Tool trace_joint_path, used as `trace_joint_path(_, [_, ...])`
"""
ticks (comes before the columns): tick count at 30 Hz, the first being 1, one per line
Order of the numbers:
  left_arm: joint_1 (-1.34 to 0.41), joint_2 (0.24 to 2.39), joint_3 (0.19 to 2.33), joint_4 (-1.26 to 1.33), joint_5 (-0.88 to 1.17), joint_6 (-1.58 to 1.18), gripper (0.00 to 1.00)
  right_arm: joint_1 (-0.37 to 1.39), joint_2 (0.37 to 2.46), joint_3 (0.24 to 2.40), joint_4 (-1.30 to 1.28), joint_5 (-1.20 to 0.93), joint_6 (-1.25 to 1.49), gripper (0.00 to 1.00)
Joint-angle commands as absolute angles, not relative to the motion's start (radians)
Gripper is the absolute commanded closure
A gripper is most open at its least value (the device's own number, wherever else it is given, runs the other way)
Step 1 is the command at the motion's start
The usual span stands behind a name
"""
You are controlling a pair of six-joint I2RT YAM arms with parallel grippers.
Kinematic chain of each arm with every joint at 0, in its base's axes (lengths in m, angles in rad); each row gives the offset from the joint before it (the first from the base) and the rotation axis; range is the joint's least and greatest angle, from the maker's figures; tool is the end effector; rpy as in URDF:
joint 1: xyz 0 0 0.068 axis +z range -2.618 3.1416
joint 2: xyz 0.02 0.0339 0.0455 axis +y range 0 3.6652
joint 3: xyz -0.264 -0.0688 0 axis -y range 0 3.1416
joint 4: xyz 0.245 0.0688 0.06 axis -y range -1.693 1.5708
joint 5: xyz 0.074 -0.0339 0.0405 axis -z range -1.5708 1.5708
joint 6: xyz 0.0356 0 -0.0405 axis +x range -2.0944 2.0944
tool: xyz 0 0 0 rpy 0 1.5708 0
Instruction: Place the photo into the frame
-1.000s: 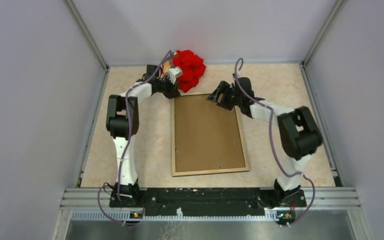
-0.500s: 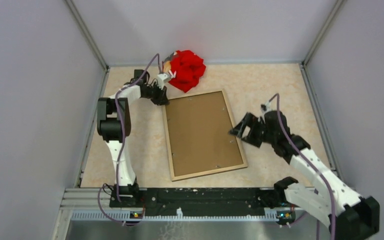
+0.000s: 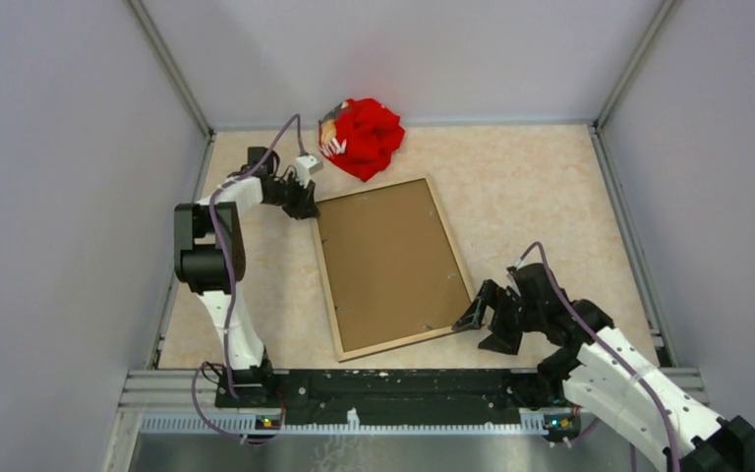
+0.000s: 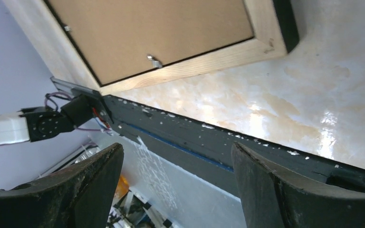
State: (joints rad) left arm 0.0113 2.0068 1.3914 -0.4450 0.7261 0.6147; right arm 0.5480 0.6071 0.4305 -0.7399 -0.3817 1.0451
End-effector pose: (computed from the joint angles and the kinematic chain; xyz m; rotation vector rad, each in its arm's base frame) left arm 0.4156 -0.0189 0.1726 0.9267 2.1890 -0.6649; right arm 0.0956 0.0739 0.1952 0.5038 2.7208 1.0428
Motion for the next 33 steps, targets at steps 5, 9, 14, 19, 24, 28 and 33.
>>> trace_joint_path(5, [0.067, 1.931, 1.364, -0.520, 0.747, 0.654, 0.75, 0.554, 0.765, 0.332, -0.457, -0.387, 1.107, 0.16])
trace_joint_path(9, [0.066, 1.936, 1.423, -0.545, 0.762, 0.645, 0.66, 0.554, 0.859, 0.286, -0.240, -0.365, 1.158, 0.15])
trace_joint_path(14, [0.058, 2.006, 1.504, -0.376, 0.754, 0.527, 0.47, 0.555, 0.991, 0.216, 0.015, -0.362, 1.247, 0.15])
trace_joint_path(19, [0.006, 2.122, 1.627, -0.440, 0.762, 0.499, 0.46, 0.548, 1.034, 0.249, 0.012, -0.290, 1.217, 0.15])
trace_joint_path(24, [0.004, 2.177, 1.632, -0.437, 0.763, 0.492, 0.61, 0.490, 1.027, 0.249, 0.012, -0.273, 1.199, 0.16])
trace_joint_path(28, [0.004, 2.205, 1.639, -0.466, 0.727, 0.512, 0.71, 0.397, 1.014, 0.259, 0.003, -0.285, 1.160, 0.16])
trace_joint_path(33, [0.005, 2.201, 1.638, -0.567, 0.775, 0.581, 0.80, 0.327, 1.035, 0.291, 0.003, -0.293, 1.117, 0.16])
